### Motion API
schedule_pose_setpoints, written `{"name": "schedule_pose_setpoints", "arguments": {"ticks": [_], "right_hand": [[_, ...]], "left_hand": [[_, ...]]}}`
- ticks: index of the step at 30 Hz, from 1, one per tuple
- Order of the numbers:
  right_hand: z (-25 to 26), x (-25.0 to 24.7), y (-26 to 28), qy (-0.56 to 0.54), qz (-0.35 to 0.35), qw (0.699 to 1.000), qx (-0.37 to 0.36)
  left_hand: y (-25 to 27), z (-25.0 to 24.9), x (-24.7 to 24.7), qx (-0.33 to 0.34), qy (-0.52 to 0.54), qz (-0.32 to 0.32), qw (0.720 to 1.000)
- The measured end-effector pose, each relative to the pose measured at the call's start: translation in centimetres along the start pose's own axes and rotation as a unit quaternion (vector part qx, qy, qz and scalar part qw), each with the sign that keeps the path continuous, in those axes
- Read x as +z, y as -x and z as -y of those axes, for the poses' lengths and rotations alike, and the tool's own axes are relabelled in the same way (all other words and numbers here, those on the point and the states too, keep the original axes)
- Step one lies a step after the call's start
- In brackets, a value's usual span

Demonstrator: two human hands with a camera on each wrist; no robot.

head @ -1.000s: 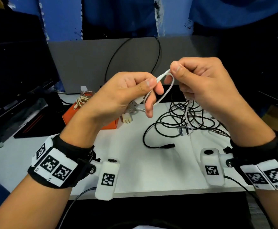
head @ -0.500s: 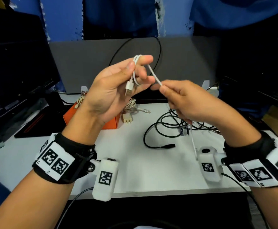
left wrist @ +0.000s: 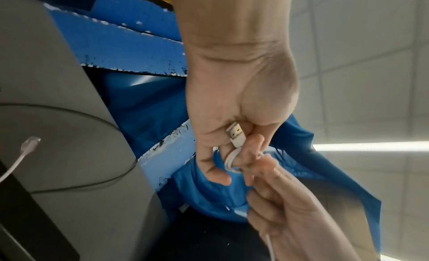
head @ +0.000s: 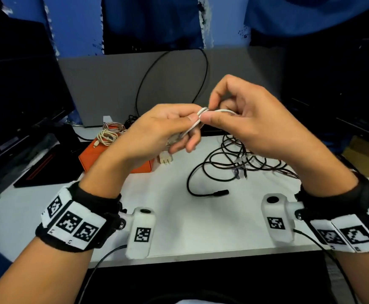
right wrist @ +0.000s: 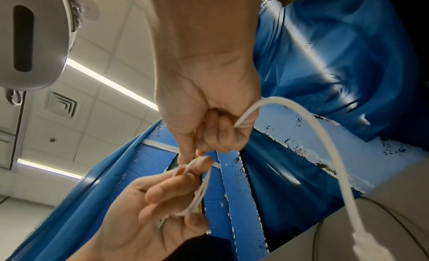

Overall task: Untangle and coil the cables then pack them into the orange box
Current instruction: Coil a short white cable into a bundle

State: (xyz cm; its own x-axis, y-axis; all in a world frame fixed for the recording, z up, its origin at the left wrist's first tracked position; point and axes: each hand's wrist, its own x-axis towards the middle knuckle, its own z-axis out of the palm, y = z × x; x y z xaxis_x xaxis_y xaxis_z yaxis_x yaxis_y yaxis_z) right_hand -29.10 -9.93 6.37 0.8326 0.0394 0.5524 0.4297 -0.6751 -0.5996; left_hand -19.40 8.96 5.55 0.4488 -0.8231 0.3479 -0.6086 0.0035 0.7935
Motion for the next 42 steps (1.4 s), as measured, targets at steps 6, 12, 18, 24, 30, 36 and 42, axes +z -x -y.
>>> {"name": "schedule_pose_setpoints", "arguments": {"ticks": [6,12,18,24,30,36,42], "right_hand": [[0.7,1.1,0.1,0.055,0.017,0.998,-0.041],[0.5,1.3,0.3,0.078,-0.010,0.993,-0.085],[1.3,1.2,0.6,0.051,0.003,0.993,-0.105],[1.2,1.1,0.2,0.031,-0.022,0.995,-0.095],[0.0,0.8,-0.5,-0.008,-0.074,0.995,-0.071],[-0.9,2.5,-0.4,0.089,0.078,0.993,0.006],[0.3,4.0,0.6,0.149,0.202,0.968,-0.009]], "left_hand": [[0.8,-0.5,-1.3,0.029,0.061,0.031,0.997],[1.2,-0.9,-0.4,-0.015,0.152,0.080,0.985],[1.1,-0.4,-0.4,0.004,0.190,0.123,0.974],[0.8,-0.3,0.6,0.031,0.278,0.109,0.954],[0.3,-0.7,1.0,0.103,0.314,0.027,0.943],[-0.5,-0.6,0.8,0.127,0.355,-0.174,0.910],[-1.0,1.2,0.4,0.087,-0.140,-0.222,0.961]]}}
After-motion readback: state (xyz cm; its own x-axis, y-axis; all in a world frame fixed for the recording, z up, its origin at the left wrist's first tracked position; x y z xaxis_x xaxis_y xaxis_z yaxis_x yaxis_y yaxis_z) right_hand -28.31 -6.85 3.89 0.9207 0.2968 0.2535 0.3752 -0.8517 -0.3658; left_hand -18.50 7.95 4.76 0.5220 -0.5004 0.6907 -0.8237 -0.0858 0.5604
